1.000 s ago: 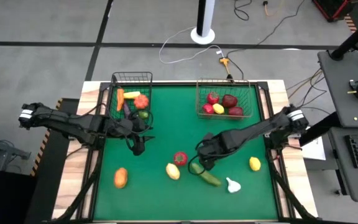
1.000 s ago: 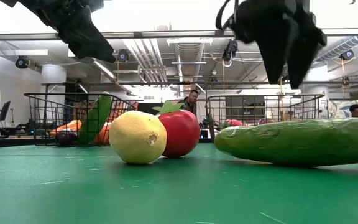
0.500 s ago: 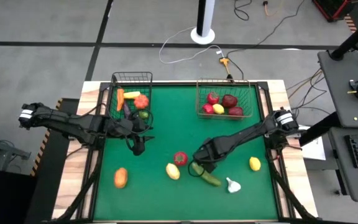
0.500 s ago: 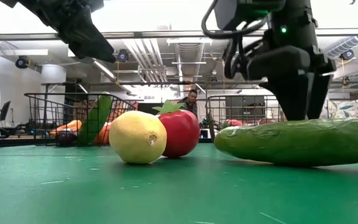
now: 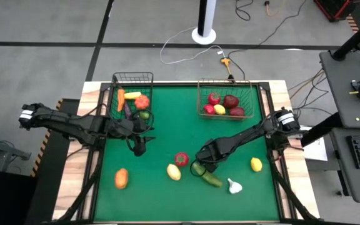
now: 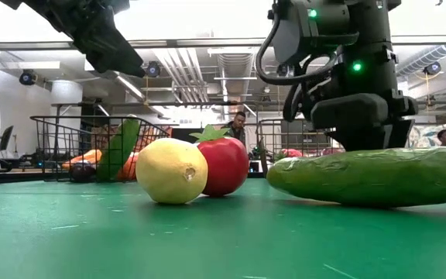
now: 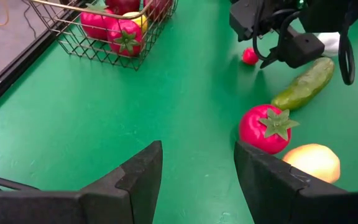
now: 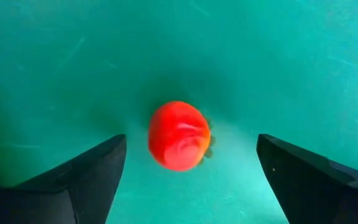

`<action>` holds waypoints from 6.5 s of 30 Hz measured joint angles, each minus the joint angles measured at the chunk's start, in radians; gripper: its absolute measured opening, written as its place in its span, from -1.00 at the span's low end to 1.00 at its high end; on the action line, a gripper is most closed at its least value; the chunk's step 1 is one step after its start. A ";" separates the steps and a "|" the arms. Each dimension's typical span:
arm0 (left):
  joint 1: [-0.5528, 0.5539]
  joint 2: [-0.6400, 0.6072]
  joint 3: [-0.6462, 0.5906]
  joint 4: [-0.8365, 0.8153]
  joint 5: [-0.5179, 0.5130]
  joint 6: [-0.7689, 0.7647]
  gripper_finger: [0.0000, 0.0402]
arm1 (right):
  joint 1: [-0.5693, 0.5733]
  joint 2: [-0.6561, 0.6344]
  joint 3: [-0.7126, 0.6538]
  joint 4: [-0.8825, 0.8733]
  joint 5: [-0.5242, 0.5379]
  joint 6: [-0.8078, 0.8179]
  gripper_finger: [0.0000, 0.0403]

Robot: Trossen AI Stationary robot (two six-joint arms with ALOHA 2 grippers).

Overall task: Sort produce into baskets
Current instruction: Put the right red tomato into the right wire basket, then put the left yellow lemon into the right wire basket

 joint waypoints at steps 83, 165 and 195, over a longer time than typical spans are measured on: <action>-0.012 0.000 -0.002 0.031 -0.017 -0.078 -0.09 | -0.746 -0.134 0.246 -0.130 0.176 -0.608 -0.45; -0.184 0.393 0.093 0.153 0.331 0.257 -0.09 | 0.001 -0.256 0.226 0.071 0.421 -0.399 0.23; -0.154 0.705 0.091 0.527 0.453 0.526 0.33 | -0.101 -0.259 0.226 0.093 0.421 -0.528 0.23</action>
